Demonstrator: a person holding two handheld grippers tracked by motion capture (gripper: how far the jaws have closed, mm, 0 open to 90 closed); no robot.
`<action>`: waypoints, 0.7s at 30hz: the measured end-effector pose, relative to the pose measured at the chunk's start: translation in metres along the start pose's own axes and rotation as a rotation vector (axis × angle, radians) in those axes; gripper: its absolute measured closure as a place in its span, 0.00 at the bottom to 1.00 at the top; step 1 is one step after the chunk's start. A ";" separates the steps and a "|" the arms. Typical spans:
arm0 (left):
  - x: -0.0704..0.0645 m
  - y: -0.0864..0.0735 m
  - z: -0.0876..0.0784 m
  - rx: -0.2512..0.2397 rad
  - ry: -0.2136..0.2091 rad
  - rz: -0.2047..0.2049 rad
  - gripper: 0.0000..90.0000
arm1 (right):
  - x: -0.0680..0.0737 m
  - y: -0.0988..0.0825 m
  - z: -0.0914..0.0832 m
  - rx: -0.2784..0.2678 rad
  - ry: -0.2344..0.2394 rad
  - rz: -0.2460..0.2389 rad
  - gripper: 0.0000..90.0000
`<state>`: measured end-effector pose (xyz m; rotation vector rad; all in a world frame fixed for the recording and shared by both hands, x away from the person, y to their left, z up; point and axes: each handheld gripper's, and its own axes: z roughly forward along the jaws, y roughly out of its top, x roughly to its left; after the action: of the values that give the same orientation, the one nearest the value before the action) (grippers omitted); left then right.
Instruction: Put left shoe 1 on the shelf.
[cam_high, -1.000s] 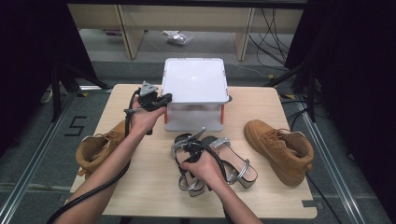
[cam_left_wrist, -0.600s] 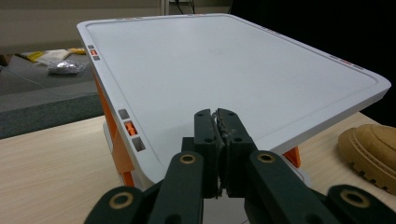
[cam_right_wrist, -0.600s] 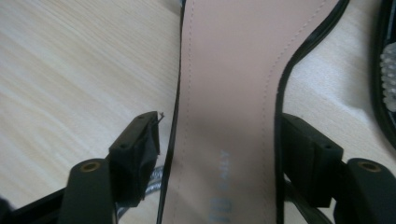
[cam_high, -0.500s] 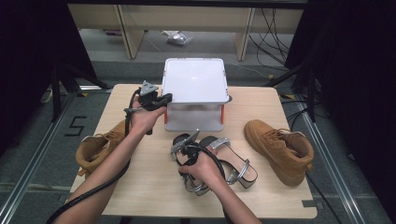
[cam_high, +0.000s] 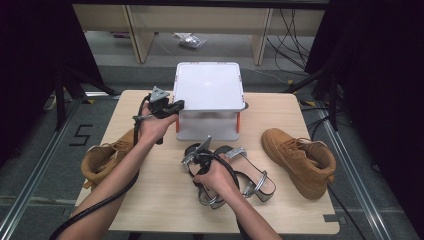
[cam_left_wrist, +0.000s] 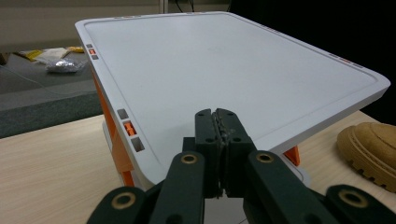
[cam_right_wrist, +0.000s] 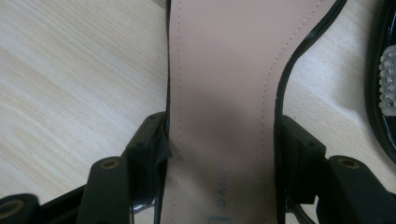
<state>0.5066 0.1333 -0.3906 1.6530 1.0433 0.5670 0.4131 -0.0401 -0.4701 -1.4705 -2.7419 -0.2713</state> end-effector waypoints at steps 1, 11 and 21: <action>0.000 0.000 0.000 0.000 0.000 0.000 0.97 | 0.000 0.000 0.000 0.000 0.000 0.000 0.48; 0.000 0.000 0.000 0.003 -0.001 -0.001 0.97 | -0.006 -0.002 -0.005 -0.053 0.058 0.060 0.48; 0.001 0.001 0.000 0.006 -0.002 0.001 0.98 | -0.009 0.009 -0.022 -0.131 0.079 0.103 0.48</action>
<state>0.5071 0.1337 -0.3902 1.6587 1.0438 0.5632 0.4241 -0.0460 -0.4480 -1.5881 -2.6224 -0.5028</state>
